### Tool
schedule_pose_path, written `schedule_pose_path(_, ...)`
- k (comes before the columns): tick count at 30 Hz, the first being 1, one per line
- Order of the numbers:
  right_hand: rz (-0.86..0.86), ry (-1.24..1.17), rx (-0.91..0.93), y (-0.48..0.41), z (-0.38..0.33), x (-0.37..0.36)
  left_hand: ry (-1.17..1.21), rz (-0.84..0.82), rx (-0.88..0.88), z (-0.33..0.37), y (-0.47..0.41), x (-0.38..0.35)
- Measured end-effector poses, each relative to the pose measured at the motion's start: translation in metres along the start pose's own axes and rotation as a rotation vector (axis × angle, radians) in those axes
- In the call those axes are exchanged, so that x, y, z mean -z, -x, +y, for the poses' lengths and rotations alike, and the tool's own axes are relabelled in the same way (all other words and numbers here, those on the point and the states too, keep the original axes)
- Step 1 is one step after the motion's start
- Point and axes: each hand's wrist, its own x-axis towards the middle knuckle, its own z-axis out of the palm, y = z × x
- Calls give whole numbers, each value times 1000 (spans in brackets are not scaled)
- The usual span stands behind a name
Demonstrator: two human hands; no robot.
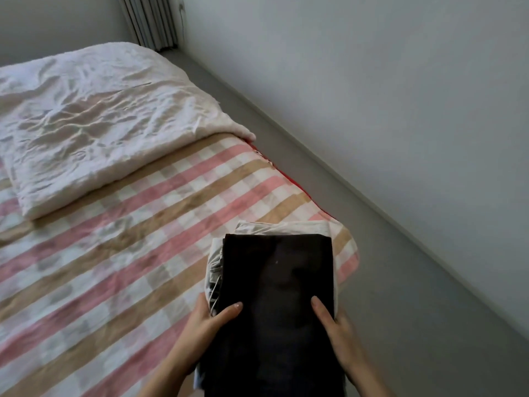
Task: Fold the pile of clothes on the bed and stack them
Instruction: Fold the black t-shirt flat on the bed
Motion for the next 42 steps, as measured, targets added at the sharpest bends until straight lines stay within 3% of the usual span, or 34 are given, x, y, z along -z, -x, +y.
schedule_pose_path(4,-26,65,-14,-47,-17,5,34,53,-16,9,-29,-6)
schedule_pose_path(10,-207,253,36,-137,-42,12,187,163,22,4,-76,-25)
schedule_pose_path(16,-369,395,-70,-250,-45,17,310,342,47,-13,-150,-54)
schedule_pose_path(28,-481,525,-34,-421,13,14,541,472,167,-91,-285,-107)
schedule_pose_path(38,-414,734,110,-426,34,12,448,492,186,-107,-295,-108)
schedule_pose_path(41,-425,836,110,-424,26,13,320,487,197,-96,-293,-108)
schedule_pose_path(42,-415,872,132,-422,22,13,168,532,220,-90,-291,-109)
